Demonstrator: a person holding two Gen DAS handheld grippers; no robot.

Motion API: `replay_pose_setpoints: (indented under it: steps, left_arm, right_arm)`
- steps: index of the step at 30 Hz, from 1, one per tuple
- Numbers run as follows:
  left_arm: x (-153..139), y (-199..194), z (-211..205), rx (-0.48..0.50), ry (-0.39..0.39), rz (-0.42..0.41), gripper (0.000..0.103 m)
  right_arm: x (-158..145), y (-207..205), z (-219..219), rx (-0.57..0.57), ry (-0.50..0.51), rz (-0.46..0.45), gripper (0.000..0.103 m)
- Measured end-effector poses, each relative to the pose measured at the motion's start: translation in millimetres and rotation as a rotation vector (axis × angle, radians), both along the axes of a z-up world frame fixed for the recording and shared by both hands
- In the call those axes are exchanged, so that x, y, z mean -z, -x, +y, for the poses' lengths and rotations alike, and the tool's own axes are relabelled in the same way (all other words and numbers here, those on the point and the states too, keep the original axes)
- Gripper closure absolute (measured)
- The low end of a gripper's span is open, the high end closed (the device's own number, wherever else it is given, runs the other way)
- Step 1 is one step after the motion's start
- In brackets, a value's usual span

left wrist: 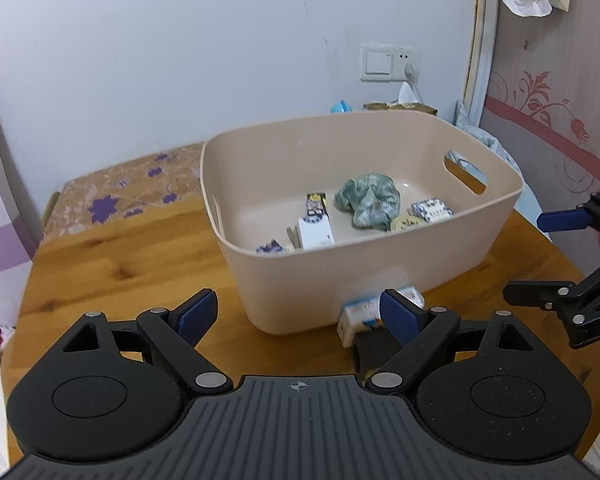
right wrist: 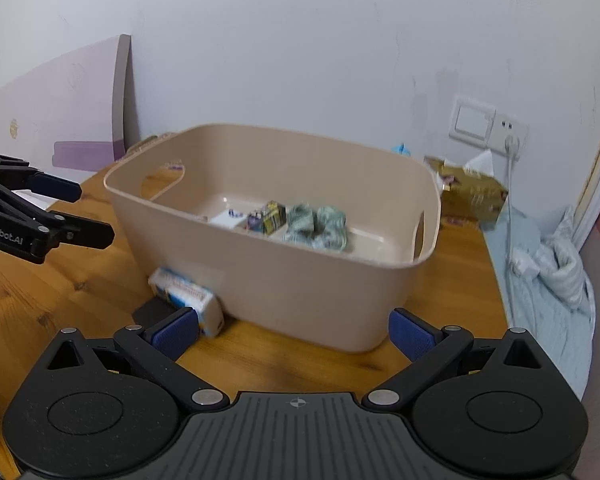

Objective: Organize objects
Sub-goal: 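Withdraw both tools from the basket toward the black cube and tissue pack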

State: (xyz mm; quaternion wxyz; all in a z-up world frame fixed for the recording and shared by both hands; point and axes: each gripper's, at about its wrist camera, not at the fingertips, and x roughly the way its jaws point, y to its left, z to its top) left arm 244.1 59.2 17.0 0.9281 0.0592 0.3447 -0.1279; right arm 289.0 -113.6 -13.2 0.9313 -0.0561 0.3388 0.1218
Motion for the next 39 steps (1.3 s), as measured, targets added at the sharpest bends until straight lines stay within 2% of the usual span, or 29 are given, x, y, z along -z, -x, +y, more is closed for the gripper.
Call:
replay_pose_setpoints:
  steps: [12,17,25,39]
  left_arm:
    - [38.5,3.1,-20.9,0.046,-0.005,0.06,0.013]
    - [53.8,6.8,-26.4,0.057,0.039,0.087,0.013]
    - [72.2,8.0,-43.1,0.081,0.017,0.111,0.013]
    - [93.3,-11.3,-50.0,0.029,0.028,0.114,0.013]
  right_arm:
    - [30.4,-0.6,-1.5,0.044,0.006,0.059,0.0]
    - [39.6,0.7,-0.2,0.045,0.016,0.069,0.0]
    - [54.2,1.0,-3.6,0.063,0.02,0.096,0.0]
    - [71.8,-5.5,-3.2,0.073,0.037,0.13,0.0]
